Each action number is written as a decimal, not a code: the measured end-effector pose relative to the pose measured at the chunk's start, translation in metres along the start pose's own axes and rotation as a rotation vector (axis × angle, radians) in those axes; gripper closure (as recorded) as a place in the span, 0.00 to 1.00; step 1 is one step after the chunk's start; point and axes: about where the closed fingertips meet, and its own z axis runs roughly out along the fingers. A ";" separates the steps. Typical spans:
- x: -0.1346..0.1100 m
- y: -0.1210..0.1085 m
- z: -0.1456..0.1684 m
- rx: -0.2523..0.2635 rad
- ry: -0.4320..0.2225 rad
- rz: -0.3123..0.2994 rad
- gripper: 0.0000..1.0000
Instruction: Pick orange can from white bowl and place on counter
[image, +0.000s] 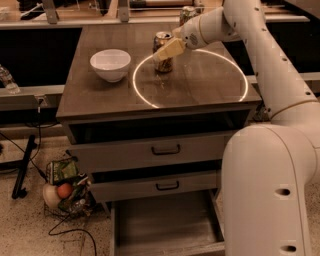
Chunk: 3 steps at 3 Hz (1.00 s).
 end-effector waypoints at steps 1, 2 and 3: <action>-0.003 -0.009 -0.032 0.021 -0.043 -0.011 0.00; -0.005 -0.036 -0.115 0.138 -0.086 -0.046 0.00; -0.005 -0.036 -0.115 0.138 -0.086 -0.046 0.00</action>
Offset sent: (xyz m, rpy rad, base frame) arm -0.0402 -0.1836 0.1168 0.0460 -0.2505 -0.1774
